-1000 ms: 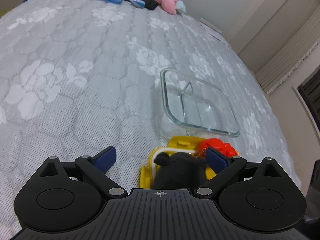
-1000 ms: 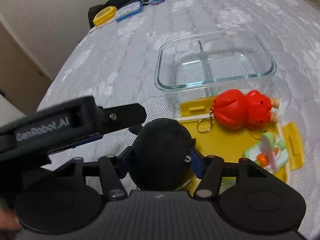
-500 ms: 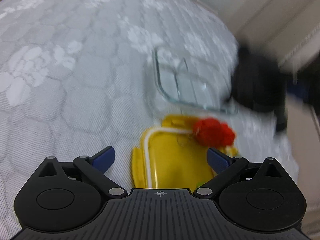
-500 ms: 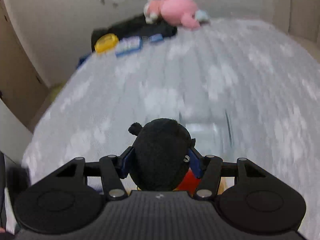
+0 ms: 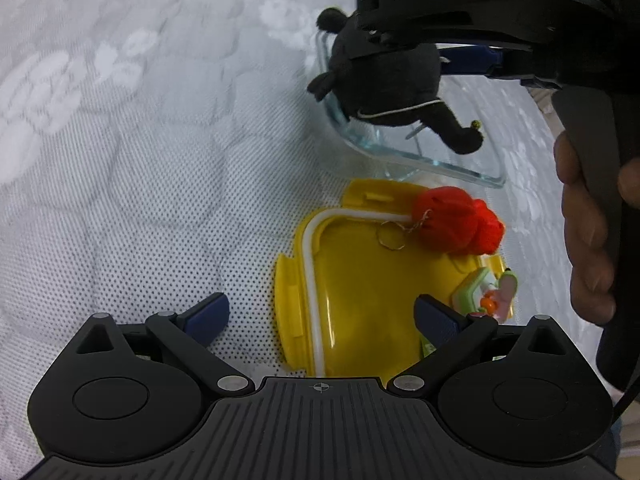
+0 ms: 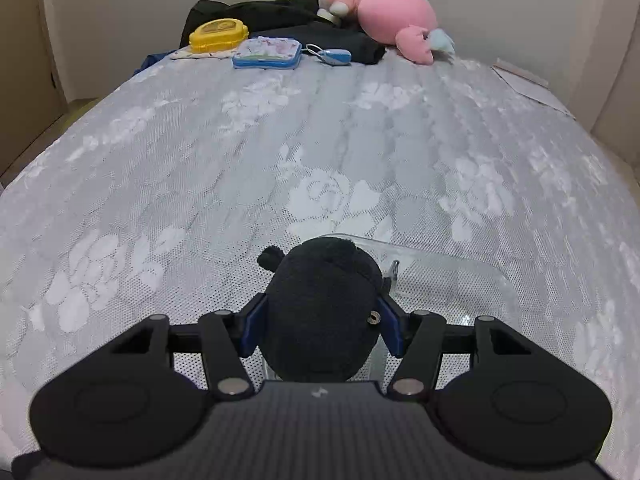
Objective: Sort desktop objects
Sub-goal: 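Carry the black plush toy with the right gripper into the glass container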
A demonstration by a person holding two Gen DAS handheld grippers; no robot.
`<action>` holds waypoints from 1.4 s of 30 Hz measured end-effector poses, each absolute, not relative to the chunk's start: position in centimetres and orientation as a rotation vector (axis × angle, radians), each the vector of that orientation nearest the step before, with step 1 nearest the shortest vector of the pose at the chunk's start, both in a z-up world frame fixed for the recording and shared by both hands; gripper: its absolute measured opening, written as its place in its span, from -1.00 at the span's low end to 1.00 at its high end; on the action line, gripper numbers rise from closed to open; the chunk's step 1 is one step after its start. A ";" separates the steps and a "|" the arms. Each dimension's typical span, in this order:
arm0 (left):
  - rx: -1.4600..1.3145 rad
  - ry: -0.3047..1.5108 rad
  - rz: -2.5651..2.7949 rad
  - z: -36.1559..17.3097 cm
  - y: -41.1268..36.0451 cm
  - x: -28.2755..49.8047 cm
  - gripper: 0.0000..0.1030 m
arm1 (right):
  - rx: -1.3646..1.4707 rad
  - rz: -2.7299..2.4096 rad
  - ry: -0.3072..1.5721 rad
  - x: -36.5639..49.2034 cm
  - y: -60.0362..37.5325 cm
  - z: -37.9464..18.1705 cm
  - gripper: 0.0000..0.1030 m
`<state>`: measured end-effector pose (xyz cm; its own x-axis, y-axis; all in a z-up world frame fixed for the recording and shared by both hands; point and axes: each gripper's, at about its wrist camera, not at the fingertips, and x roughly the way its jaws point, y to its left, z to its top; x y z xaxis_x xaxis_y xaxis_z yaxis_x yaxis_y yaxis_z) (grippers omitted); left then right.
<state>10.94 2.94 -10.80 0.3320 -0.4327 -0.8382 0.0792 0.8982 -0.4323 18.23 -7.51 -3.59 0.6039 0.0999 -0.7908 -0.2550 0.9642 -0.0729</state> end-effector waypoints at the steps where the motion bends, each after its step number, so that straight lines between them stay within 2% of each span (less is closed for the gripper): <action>1: -0.344 1.192 -0.345 -10.8 2.9 10.9 0.98 | -0.184 0.206 0.902 18.3 -7.6 -3.8 0.18; 23: -0.308 1.188 -0.359 -10.5 2.1 10.1 1.00 | -0.143 0.187 0.939 19.0 -9.7 -6.0 0.23; 28: -0.301 1.188 -0.361 -10.3 1.9 9.7 1.00 | -0.132 0.203 0.954 19.1 -9.9 -5.4 0.41; 31: -0.303 1.188 -0.361 -10.2 1.8 9.5 1.00 | -0.104 0.204 0.922 19.1 -10.5 -4.3 0.43; 33: -0.301 1.188 -0.360 -10.1 1.7 9.4 1.00 | -0.079 0.198 0.923 19.4 -10.6 -4.2 0.31; 35: -0.297 1.187 -0.361 -10.1 1.4 9.1 1.00 | -0.054 0.193 0.924 19.7 -10.8 -4.2 -0.01; 36: -0.296 1.188 -0.362 -10.0 1.3 9.1 1.00 | -0.042 0.190 0.924 19.8 -10.8 -4.2 -0.28; 37: -0.294 1.188 -0.362 -9.9 1.2 9.1 1.00 | -0.029 0.188 0.924 20.0 -10.9 -4.2 -0.40; 42: -0.291 1.189 -0.362 -10.4 1.1 9.7 1.00 | 0.033 0.175 0.926 20.8 -11.2 -4.2 -0.41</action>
